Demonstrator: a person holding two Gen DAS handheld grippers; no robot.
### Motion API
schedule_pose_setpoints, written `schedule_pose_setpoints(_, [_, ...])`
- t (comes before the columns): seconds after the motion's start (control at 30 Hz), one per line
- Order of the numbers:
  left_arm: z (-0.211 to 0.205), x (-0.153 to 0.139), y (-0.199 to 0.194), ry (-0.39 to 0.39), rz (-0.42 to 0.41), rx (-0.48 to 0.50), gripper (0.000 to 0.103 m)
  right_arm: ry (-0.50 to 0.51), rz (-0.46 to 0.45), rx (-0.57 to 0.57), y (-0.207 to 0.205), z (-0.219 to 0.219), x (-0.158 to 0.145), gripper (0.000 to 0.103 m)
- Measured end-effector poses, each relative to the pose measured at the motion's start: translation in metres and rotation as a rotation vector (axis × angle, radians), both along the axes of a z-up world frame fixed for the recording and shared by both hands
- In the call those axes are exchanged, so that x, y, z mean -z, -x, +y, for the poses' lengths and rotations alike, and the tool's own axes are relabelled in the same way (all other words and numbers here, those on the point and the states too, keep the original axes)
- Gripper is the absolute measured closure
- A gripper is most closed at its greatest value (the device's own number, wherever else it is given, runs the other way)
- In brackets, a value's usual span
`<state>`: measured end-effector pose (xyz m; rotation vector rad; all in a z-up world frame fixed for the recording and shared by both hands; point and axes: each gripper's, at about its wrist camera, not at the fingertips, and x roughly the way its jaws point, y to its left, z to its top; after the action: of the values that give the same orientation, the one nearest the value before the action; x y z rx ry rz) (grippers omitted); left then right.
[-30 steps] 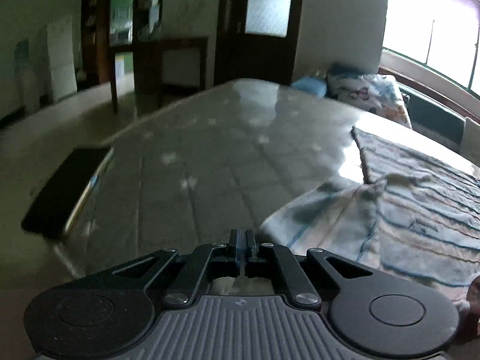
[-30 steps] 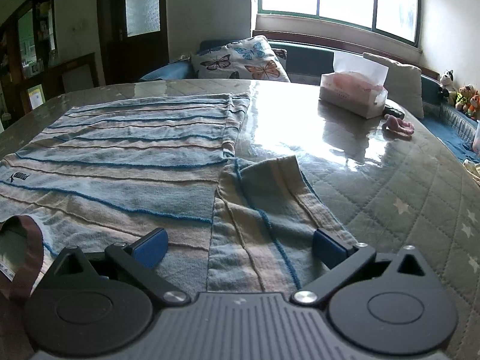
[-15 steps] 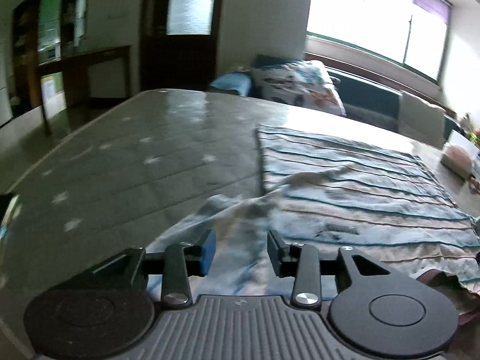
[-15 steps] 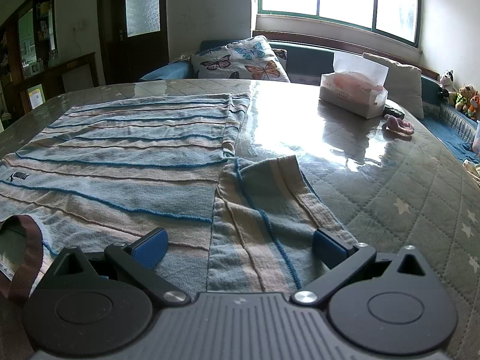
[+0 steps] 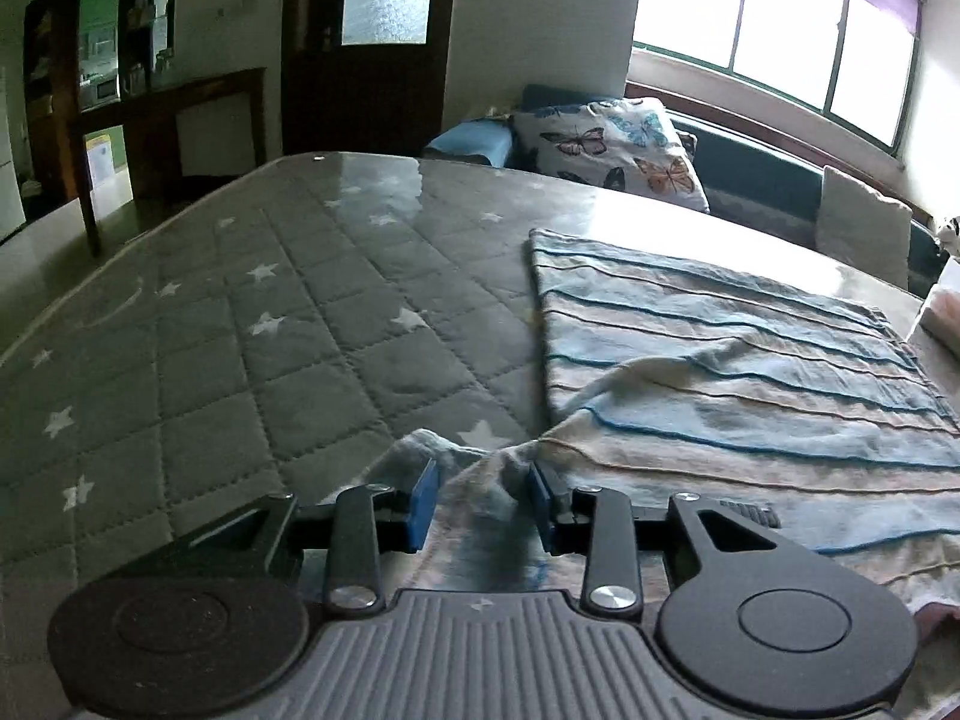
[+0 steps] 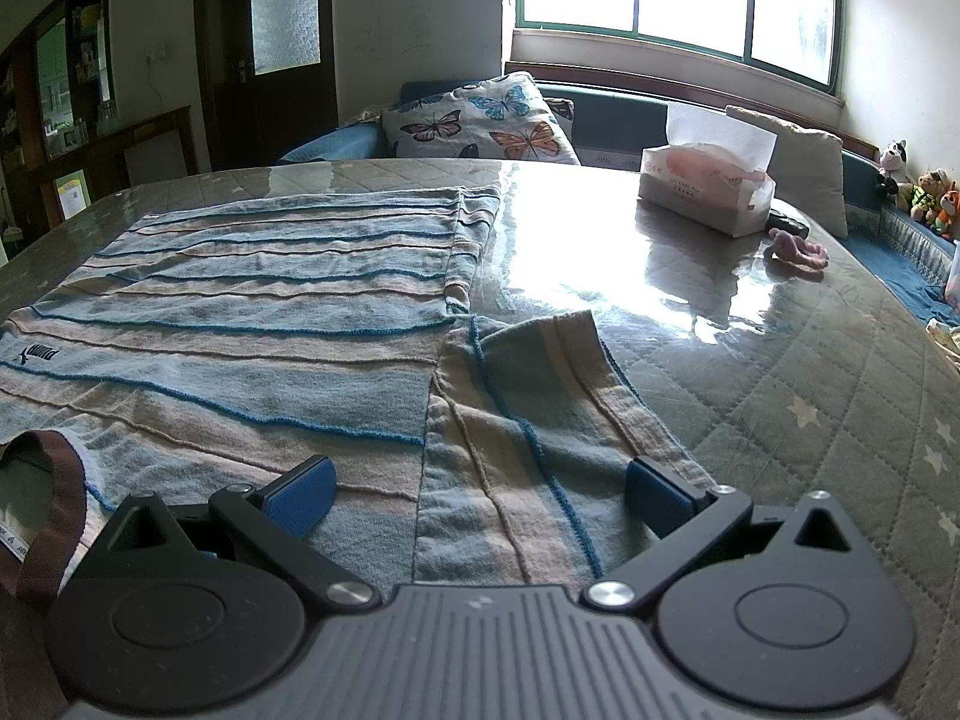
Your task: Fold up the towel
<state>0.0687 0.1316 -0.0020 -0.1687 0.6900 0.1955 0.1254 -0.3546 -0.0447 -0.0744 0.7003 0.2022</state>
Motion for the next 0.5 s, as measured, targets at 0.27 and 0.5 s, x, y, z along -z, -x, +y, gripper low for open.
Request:
schedule_pose_setpoints(0.27, [0.002, -0.005, 0.026, -0.038, -0.008, 0.013, 0.057, 0.0, 0.0, 0.0, 0.0, 0.0, 0.0, 0.0])
schedule_pose_setpoints(0.5, [-0.014, -0.001, 0.066, -0.1, -0.003, 0.082, 0.038, 0.0, 0.0, 0.0, 0.0, 0.0, 0.0, 0.0])
